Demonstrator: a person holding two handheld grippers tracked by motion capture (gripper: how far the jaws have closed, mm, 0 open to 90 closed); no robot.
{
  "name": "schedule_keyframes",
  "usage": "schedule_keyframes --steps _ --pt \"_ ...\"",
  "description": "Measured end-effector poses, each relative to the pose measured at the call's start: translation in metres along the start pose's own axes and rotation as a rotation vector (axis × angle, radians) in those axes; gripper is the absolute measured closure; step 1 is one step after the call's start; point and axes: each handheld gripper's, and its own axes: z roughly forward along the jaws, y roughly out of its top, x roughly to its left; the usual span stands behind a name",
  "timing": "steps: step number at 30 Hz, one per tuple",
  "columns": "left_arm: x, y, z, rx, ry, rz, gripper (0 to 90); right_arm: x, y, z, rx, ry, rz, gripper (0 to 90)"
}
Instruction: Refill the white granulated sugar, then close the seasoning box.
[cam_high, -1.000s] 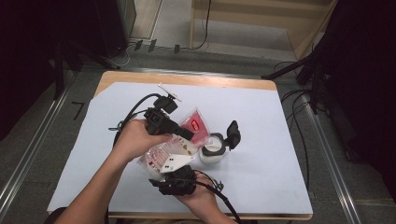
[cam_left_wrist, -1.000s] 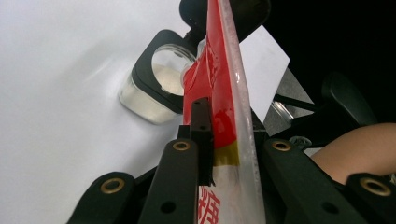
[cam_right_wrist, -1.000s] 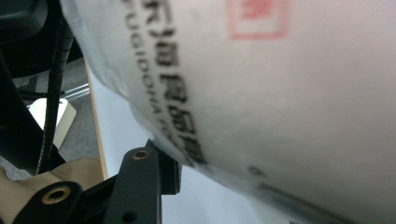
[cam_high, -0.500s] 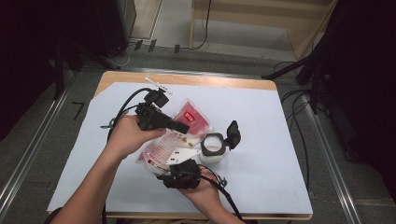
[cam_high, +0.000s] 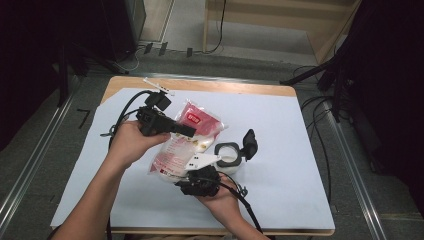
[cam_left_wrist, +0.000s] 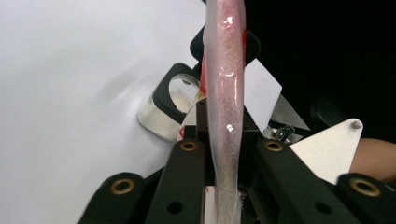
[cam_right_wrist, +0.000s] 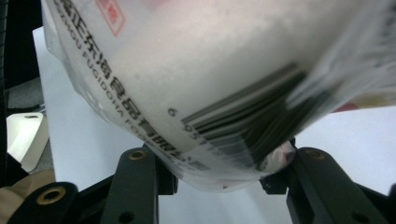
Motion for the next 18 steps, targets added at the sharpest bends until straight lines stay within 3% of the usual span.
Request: schedule_keyframes --steps 6,14,18 --pt "0.000 0.000 -0.006 -0.004 0.009 -0.005 87.3 -0.004 0.002 -0.001 0.000 -0.013 -0.014 56.1" --pt "0.006 0.000 -0.014 -0.042 0.008 0.000 88.8 -0.017 0.000 0.000 0.003 0.020 0.094 51.6" --pt "0.009 -0.001 -0.020 -0.077 -0.004 -0.006 89.0 -0.022 0.000 -0.002 -0.003 0.005 0.099 51.5"
